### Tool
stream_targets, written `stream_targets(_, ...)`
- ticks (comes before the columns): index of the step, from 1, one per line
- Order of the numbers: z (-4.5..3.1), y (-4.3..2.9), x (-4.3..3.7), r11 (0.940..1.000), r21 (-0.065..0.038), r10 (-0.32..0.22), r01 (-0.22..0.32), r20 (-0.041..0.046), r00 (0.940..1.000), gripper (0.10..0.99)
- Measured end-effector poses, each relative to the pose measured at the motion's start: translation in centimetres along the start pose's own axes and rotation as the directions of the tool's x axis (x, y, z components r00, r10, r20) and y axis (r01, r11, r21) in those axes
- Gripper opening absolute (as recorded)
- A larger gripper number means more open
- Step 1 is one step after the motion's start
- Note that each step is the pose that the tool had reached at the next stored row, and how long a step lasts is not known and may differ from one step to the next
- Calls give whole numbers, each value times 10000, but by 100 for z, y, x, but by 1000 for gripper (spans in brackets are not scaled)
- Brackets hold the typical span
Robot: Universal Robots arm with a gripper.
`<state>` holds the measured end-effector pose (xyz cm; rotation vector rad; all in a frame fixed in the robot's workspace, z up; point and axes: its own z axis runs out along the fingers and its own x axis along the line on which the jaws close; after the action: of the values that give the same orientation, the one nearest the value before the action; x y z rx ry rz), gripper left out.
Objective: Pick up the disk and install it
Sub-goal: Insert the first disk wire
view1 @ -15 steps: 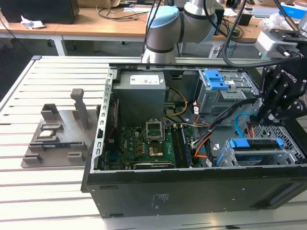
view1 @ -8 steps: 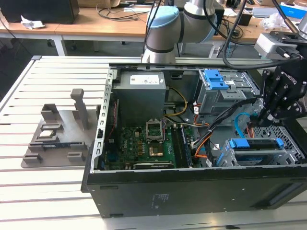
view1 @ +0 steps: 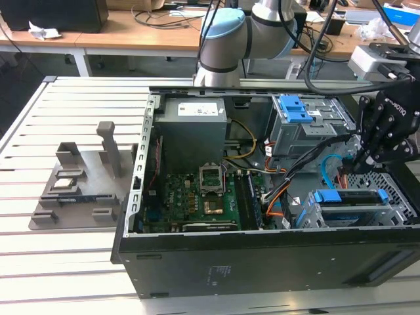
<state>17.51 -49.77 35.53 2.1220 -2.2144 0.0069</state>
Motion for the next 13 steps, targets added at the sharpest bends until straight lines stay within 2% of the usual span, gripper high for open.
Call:
stream_targets(6,17,-11,232,10000,0,-1,1,0,10000,169)
stream_targets(11,85,-78,237,10000,-12,-56,56,-4,10000,169)
stream_targets(13,112,-80,237,10000,-16,-63,63,-5,10000,169)
